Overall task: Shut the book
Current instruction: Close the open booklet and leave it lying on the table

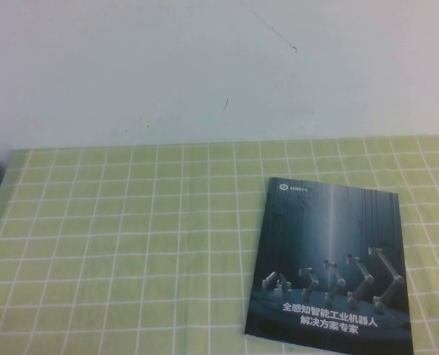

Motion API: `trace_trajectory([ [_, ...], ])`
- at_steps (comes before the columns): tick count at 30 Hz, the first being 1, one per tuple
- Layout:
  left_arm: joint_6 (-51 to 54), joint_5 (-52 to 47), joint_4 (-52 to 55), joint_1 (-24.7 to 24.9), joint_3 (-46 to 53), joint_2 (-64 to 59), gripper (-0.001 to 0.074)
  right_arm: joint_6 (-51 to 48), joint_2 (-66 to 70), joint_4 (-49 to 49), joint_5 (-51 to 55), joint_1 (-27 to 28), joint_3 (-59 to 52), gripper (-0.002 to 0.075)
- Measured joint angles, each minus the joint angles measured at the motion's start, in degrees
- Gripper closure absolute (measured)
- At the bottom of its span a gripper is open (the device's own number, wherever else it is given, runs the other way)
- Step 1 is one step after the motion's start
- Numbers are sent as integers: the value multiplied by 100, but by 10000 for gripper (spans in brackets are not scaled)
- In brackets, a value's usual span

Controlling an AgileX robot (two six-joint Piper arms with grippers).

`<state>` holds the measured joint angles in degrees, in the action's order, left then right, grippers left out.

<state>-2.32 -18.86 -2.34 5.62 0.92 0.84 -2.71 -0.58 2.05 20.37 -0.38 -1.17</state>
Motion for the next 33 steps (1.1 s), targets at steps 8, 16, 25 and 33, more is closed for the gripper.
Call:
trace_trajectory([
  [8,0,0,0,0,0,0,738,119,0,0,0,0,0,729],
  [16,0,0,0,0,0,0,738,121,0,2,0,-88,0,729],
  [25,0,0,0,0,0,0,738,131,0,13,0,-121,0,729],
  [33,0,0,0,0,0,0,738,131,0,25,-33,-121,0,729],
])
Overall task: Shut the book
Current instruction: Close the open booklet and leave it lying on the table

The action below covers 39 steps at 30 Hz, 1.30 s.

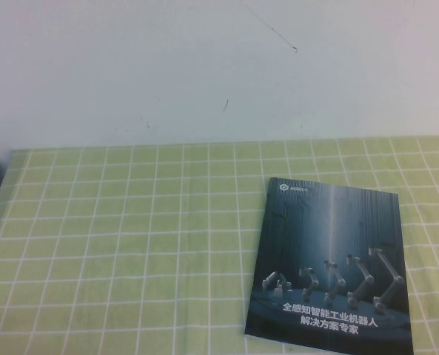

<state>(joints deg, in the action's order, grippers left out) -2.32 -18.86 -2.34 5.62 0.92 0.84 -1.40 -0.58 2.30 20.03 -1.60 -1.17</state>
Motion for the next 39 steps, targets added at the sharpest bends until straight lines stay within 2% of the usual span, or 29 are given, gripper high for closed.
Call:
trace_trajectory([
  [10,0,0,0,-173,0,0,738,0,-8,12,0,0,0,729],
  [39,0,0,0,-185,0,0,738,0,-8,20,0,0,0,729],
])
